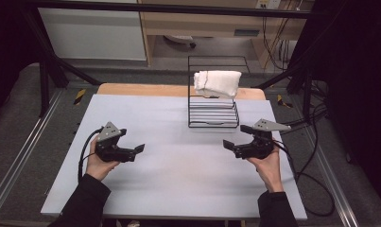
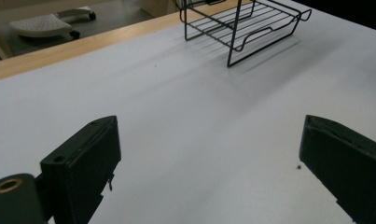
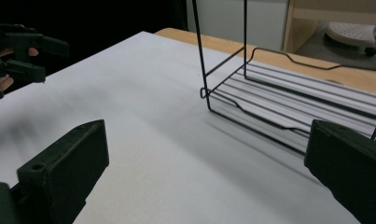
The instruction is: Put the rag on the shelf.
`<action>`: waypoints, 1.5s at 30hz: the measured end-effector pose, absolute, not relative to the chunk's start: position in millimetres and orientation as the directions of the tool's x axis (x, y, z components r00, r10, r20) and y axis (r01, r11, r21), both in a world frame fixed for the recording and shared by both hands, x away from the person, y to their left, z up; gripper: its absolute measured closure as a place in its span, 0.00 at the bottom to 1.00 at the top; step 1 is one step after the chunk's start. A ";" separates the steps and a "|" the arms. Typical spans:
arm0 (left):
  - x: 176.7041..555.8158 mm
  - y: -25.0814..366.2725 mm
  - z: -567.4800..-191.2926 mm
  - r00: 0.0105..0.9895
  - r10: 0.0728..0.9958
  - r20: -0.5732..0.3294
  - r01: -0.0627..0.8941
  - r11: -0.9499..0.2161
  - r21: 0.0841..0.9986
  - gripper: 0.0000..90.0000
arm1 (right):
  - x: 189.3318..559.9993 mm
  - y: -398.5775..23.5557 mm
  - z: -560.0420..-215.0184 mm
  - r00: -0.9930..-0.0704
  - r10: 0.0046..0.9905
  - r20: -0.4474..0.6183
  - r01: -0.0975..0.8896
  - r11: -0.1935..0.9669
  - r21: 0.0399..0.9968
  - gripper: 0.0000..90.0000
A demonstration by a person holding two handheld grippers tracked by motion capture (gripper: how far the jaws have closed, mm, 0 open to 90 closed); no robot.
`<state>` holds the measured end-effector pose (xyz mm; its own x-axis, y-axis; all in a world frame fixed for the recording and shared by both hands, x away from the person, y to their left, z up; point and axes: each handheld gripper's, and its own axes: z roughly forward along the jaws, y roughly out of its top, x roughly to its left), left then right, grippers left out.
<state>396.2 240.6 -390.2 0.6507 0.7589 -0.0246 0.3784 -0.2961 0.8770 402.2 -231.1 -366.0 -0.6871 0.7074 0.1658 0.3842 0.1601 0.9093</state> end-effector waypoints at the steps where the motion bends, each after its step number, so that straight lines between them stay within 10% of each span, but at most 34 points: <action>1: 393.5 243.5 -391.9 0.648 0.761 -0.026 0.379 -0.292 0.878 0.06 | 400.8 -231.9 -369.0 -0.689 0.705 0.166 0.387 0.164 0.907 0.00; 45: 352.3 295.1 -436.2 0.628 0.777 -0.034 0.446 -0.324 0.834 0.07 | 357.4 -264.9 -446.8 -0.689 0.691 0.218 0.506 0.244 0.827 0.00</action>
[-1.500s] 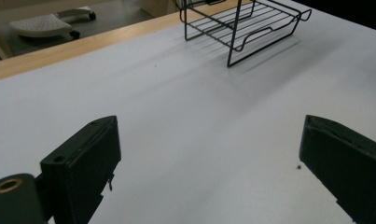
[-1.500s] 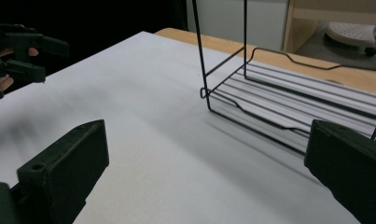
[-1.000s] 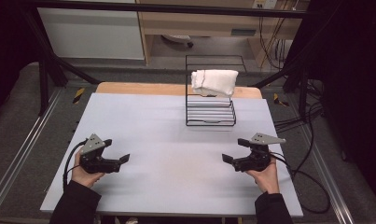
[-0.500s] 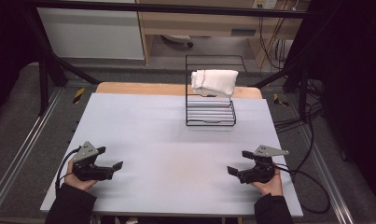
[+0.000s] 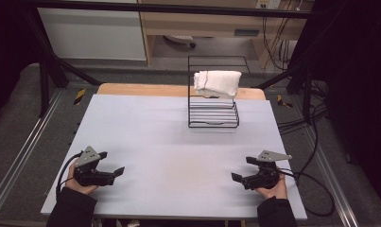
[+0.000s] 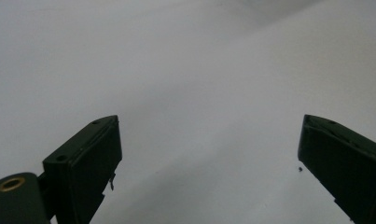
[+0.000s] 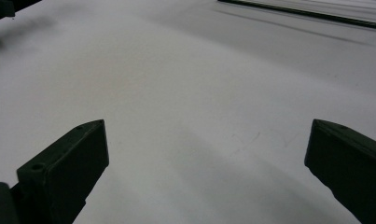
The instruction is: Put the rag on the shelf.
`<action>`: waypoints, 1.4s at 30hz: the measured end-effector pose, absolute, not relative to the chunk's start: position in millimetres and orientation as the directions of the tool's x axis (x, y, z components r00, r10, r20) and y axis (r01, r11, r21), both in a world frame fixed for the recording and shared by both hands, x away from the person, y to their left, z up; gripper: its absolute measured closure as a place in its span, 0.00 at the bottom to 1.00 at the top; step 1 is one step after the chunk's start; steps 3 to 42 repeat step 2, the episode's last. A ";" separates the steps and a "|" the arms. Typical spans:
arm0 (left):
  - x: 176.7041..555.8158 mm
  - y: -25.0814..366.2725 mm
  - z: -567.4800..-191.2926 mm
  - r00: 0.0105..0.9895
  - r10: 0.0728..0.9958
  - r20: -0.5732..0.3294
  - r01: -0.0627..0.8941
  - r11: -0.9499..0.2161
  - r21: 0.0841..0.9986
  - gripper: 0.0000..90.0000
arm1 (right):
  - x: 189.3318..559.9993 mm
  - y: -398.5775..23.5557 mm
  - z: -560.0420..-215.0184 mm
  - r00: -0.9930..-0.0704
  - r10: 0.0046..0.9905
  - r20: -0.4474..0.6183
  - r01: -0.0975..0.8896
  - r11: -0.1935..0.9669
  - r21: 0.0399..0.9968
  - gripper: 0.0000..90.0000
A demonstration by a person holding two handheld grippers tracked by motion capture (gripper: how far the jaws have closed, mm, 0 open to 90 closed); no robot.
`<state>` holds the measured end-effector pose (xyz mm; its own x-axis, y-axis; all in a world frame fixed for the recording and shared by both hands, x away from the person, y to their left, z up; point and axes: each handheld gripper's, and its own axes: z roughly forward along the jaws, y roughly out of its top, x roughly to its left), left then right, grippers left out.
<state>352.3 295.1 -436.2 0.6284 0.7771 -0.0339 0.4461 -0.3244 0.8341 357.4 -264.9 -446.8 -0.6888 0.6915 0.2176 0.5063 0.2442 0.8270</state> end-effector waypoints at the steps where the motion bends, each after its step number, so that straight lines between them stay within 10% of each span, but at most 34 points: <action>1: 352.4 295.1 -436.3 0.629 0.777 -0.033 0.446 -0.326 0.834 0.07 | 357.3 -265.1 -446.6 -0.689 0.691 0.218 0.505 0.242 0.828 0.00; 42: 352.4 295.2 -436.4 0.629 0.777 -0.033 0.446 -0.326 0.834 0.07 | 357.5 -265.2 -446.6 -0.691 0.690 0.215 0.502 0.244 0.830 0.00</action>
